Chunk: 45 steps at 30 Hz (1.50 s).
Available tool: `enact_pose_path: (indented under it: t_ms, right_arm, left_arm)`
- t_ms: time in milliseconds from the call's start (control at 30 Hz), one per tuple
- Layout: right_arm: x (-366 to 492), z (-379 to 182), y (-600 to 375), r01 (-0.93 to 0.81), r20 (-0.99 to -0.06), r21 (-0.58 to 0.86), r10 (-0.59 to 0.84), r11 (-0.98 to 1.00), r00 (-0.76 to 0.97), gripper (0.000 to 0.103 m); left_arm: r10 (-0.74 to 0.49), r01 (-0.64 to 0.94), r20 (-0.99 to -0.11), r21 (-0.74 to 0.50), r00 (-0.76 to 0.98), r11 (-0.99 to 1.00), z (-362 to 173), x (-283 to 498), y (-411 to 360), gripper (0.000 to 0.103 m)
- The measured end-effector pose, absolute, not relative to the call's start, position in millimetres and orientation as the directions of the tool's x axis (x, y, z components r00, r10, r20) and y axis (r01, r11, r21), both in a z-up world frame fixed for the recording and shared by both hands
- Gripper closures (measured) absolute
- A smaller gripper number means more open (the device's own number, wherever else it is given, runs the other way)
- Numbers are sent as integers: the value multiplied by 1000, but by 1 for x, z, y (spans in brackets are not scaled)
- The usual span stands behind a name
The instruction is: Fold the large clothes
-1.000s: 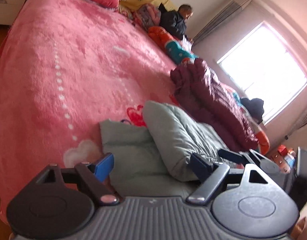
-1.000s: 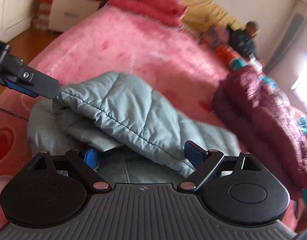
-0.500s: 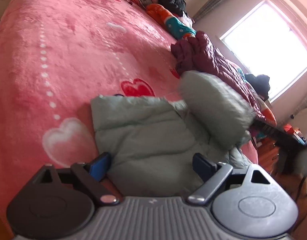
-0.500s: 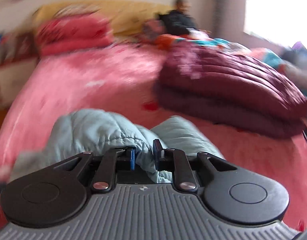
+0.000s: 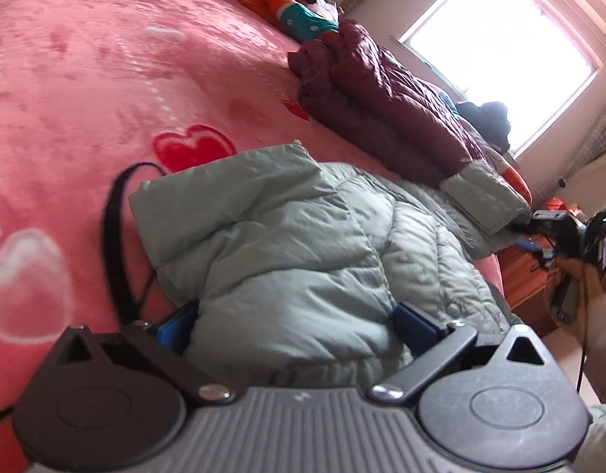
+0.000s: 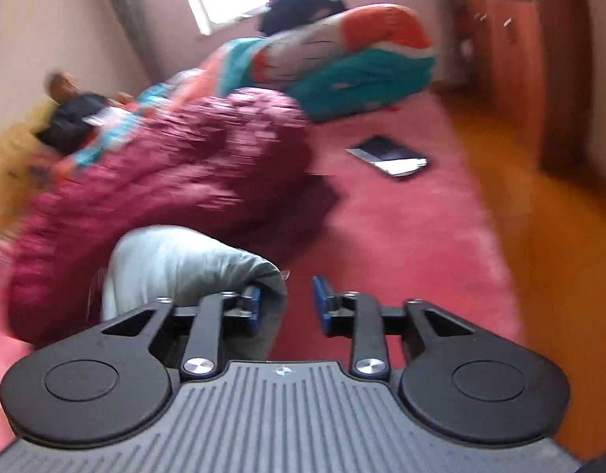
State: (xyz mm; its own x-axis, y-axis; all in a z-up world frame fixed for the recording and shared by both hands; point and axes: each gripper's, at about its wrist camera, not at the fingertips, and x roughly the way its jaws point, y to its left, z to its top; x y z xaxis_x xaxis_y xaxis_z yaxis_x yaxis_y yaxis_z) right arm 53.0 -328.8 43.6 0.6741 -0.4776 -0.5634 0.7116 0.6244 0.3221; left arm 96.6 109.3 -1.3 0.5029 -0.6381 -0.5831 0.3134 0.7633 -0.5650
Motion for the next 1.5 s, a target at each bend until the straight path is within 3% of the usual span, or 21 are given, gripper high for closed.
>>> enact_pose_path:
  t_ms: [33, 133, 200, 333, 500, 600, 700, 800, 1000, 1233, 1433, 1500]
  right_arm:
    - [48, 36, -333, 730, -576, 290, -496, 619, 650, 34]
    - [27, 13, -345, 757, -607, 272, -504, 594, 614, 14]
    - [14, -2, -348, 765, -635, 289, -483, 575, 603, 3]
    - [-3, -18, -342, 721, -668, 354, -379, 595, 641, 3]
    - [-23, -21, -302, 607, -671, 422, -218, 673, 708, 0]
    - [-28, -27, -269, 530, -682, 417, -132, 738, 719, 0]
    - [-17, -31, -237, 461, -706, 314, -121, 830, 698, 0]
    - [-18, -37, -205, 422, -709, 211, -160, 882, 687, 0]
    - [-19, -44, -161, 395, -696, 162, -179, 904, 695, 0]
    - [3, -44, -149, 394, -701, 107, -212, 913, 681, 0]
    - [29, -49, -128, 413, -699, 42, -269, 910, 662, 0]
    - [20, -47, -127, 416, -698, 19, -287, 909, 657, 0]
  left_arm:
    - [-637, 320, -585, -558, 502, 766, -2, 98, 105, 2]
    - [-626, 341, -591, -530, 509, 777, -3, 100, 90, 2]
    - [-621, 352, -590, -515, 516, 782, -4, 103, 82, 8]
    - [-617, 371, -580, -496, 532, 785, -3, 108, 71, 27]
    - [-632, 334, -539, -551, 557, 765, 0, 117, 76, 60]
    - [-612, 285, -501, -582, 612, 761, 5, 127, 89, 70]
    - [-573, 227, -475, -603, 668, 765, 9, 138, 104, 76]
    - [-526, 168, -442, -628, 726, 760, 15, 152, 122, 78]
    - [-410, 86, -338, -674, 847, 733, 36, 174, 169, 78]
    - [-134, -72, -199, -775, 971, 628, 54, 183, 268, 78]
    - [39, -207, -229, -781, 973, 589, 50, 188, 311, 76]
    - [72, -260, -273, -750, 959, 608, 48, 195, 314, 68]
